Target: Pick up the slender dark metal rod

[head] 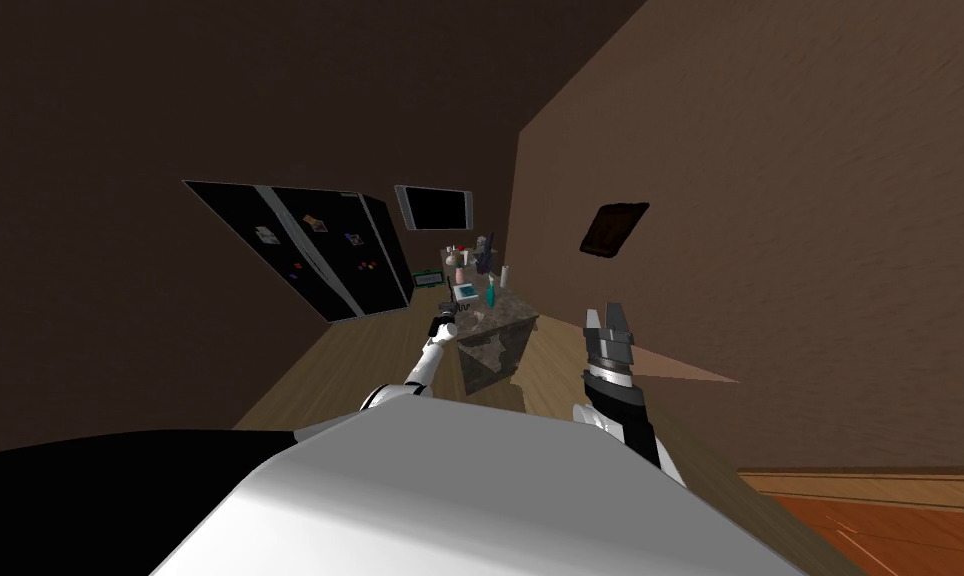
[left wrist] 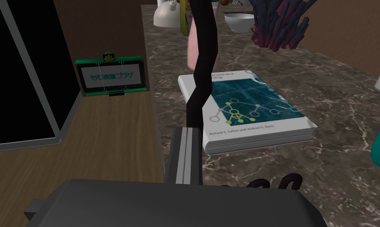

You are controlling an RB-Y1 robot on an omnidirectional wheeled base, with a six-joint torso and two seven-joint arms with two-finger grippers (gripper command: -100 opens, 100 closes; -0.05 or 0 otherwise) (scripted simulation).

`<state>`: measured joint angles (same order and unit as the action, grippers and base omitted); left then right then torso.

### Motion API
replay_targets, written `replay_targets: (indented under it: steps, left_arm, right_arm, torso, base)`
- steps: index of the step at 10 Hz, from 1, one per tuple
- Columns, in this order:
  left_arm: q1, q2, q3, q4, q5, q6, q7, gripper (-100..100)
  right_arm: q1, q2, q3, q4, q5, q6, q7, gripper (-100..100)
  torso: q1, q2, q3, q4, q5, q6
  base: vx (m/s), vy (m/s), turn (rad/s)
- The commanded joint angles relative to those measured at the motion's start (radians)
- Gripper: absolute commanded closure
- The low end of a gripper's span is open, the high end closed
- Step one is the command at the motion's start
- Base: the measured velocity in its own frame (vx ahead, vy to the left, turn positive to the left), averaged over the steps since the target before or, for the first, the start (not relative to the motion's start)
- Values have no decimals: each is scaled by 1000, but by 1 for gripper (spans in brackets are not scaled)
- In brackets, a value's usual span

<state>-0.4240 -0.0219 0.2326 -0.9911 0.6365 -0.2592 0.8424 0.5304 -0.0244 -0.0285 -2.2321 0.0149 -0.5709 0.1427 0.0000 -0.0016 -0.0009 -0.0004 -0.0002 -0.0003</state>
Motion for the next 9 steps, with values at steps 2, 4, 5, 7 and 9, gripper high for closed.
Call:
replay_targets:
  steps: [2, 4, 5, 7, 9]
  left_arm:
    - [0, 63, 3, 12, 13, 13, -5, -100]
    - [-4, 100, 9, 23, 25, 25, -10, -100]
    - [-9, 128, 17, 35, 39, 39, -16, -100]
    - [-20, 154, 29, 55, 61, 64, -26, -100]
    - [-36, 166, 43, 82, 87, 99, -39, -100]
  right_arm:
    - [0, 0, 0, 0, 0, 0, 0, 0]
    - [0, 0, 0, 0, 0, 0, 0, 0]
    - [0, 0, 0, 0, 0, 0, 0, 0]
    - [0, 0, 0, 0, 0, 0, 0, 0]
    - [0, 0, 0, 0, 0, 0, 0, 0]
  torso:
    - [-2, 5, 3, 1, 0, 0]
    - [-4, 11, 6, 2, -1, 0]
    - [-2, 10, 6, 2, -1, 0]
    - [-4, 13, 7, 3, -1, 0]
    - [-4, 11, 6, 3, -1, 0]
  base:
    - [-138, -57, -22]
    - [-150, -52, -5]
    - [-148, -48, -18]
    - [-201, -83, -6]
    - [-147, -56, 3]
